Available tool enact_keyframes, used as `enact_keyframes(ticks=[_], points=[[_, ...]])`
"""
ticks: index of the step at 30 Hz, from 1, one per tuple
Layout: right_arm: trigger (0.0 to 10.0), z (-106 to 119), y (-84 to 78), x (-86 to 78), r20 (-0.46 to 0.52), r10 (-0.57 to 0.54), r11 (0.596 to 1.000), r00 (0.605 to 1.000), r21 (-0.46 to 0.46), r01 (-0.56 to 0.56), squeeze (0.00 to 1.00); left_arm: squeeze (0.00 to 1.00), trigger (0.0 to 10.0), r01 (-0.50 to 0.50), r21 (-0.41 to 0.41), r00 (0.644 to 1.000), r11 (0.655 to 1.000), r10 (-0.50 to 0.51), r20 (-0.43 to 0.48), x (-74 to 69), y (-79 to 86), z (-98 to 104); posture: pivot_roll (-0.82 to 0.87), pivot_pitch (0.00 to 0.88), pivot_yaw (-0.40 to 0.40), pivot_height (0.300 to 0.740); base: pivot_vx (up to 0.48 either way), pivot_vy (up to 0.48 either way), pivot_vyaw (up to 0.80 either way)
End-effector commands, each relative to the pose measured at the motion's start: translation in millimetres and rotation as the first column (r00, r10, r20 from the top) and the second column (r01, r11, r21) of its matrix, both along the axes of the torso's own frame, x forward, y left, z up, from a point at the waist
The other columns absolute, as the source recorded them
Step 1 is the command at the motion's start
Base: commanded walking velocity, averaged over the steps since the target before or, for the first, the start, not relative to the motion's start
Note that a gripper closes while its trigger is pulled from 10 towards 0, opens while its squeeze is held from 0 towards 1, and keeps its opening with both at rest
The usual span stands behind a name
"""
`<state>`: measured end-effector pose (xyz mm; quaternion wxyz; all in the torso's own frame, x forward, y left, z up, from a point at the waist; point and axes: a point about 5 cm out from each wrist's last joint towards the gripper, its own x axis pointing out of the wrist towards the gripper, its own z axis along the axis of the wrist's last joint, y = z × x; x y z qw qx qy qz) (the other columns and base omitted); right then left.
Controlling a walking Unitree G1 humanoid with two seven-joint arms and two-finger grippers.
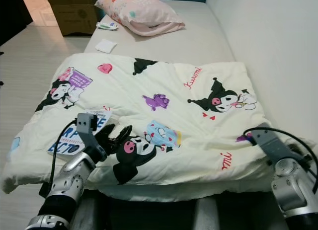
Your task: Clean up the room
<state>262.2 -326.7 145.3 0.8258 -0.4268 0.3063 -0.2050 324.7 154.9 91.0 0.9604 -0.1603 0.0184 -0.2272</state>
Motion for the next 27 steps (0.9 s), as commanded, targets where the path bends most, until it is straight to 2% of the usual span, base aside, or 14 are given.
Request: enact_keyframes(ticks=[1, 8, 13, 15, 16, 18, 19, 20, 22, 23, 24, 25, 26, 27], points=[[10.0, -1, -5.9, -7.0, -0.035, -0.055, 0.998, 0.998, -0.022, 0.054, 1.00, 0.00, 10.0, 0.013, -0.008, 1.000, 1.000, -0.013, 0.003, -0.9, -4.4, -2, 0.03, 0.089, -0.036, 0.472, 0.000, 0.000, 0.00], [10.0, 0, -15.6, -20.7, -0.157, -0.095, 0.995, 0.983, -0.052, 0.087, 1.00, 0.00, 10.0, 0.011, -0.010, 1.000, 1.000, -0.011, 0.002, -1.7, -5.1, -3, 0.03, 0.091, -0.037, 0.472, 0.000, 0.000, 0.00], [10.0, 14, -15.8, -21.2, -0.154, -0.086, 0.995, 0.984, -0.060, 0.078, 1.00, 0.00, 10.0, 0.013, -0.010, 1.000, 1.000, -0.013, 0.003, -1.5, -5.5, -3, 0.03, 0.092, -0.036, 0.472, 0.000, 0.000, 0.00], [10.0, 36, -13.1, -16.8, -0.102, -0.058, 0.997, 0.993, -0.061, 0.052, 1.00, 0.00, 10.0, 0.016, -0.011, 1.000, 1.000, -0.016, 0.004, -0.7, -6.7, -3, 0.03, 0.089, -0.038, 0.472, 0.000, 0.000, 0.00], [10.0, 36, -13.1, -16.8, -0.102, -0.058, 0.997, 0.993, -0.061, 0.052, 1.00, 0.00, 10.0, 0.016, -0.011, 1.000, 1.000, -0.016, 0.004, -0.7, -6.7, -3, 0.03, 0.089, -0.038, 0.472, 0.000, 0.000, 0.00], [10.0, 60, -8.4, -9.4, -0.005, -0.016, 0.999, 1.000, -0.029, 0.016, 1.00, 0.00, 10.0, 0.019, -0.012, 1.000, 1.000, -0.019, 0.004, 0.1, -8.2, -3, 0.03, 0.081, -0.044, 0.472, 0.000, 0.000, 0.00], [10.0, 66, -4.5, -7.0, 0.023, 0.006, 1.000, 1.000, 0.022, -0.007, 1.00, 0.00, 10.0, 0.019, -0.012, 1.000, 1.000, -0.019, 0.004, 0.5, -8.7, -3, 0.03, 0.080, -0.044, 0.472, 0.000, 0.000, 0.00], [10.0, 69, 0.0, -5.0, 0.040, 0.037, 0.996, 0.999, 0.076, -0.040, 1.00, 0.00, 10.0, 0.019, -0.013, 1.000, 1.000, -0.019, 0.004, 1.2, -9.1, -3, 0.02, 0.075, -0.044, 0.472, 0.000, 0.000, 0.00], [10.0, 70, 2.9, -4.1, 0.045, 0.057, 0.992, 0.997, 0.110, -0.061, 1.00, 0.00, 10.0, 0.019, -0.014, 1.000, 1.000, -0.019, 0.004, 1.6, -9.2, -2, 0.02, 0.075, -0.044, 0.472, 0.000, 0.000, 0.00], [10.0, 73, 8.9, -4.6, 0.047, 0.111, 0.978, 0.993, 0.172, -0.118, 1.00, 0.00, 10.0, 0.020, -0.014, 1.000, 1.000, -0.020, 0.005, 2.0, -9.7, -2, 0.03, 0.072, -0.046, 0.472, 0.000, 0.000, 0.00], [10.0, 73, 8.9, -4.6, 0.047, 0.111, 0.978, 0.993, 0.172, -0.118, 1.00, 0.00, 10.0, 0.020, -0.014, 1.000, 1.000, -0.020, 0.005, 2.0, -9.7, -2, 0.03, 0.072, -0.046, 0.472, 0.000, 0.000, 0.00], [10.0, 78, 20.6, -13.2, 0.014, 0.267, 0.920, 0.963, 0.294, -0.260, 0.70, 0.00, 10.0, 0.022, -0.016, 1.000, 1.000, -0.022, 0.007, 2.8, -10.8, -2, 0.02, 0.065, -0.043, 0.472, 0.000, 0.000, 0.00], [10.0, 80, 24.0, -17.1, -0.003, 0.320, 0.896, 0.947, 0.327, -0.301, 0.70, 0.00, 10.0, 0.022, -0.017, 1.000, 1.000, -0.022, 0.007, 3.3, -11.2, -1, 0.02, 0.065, -0.044, 0.472, 0.000, 0.000, 0.00], [10.0, 80, 24.0, -17.1, -0.003, 0.320, 0.896, 0.947, 0.327, -0.301, 0.70, 0.00, 10.0, 0.022, -0.017, 1.000, 1.000, -0.022, 0.007, 3.3, -11.2, -1, 0.02, 0.065, -0.044, 0.472, 0.000, 0.000, 0.00]])
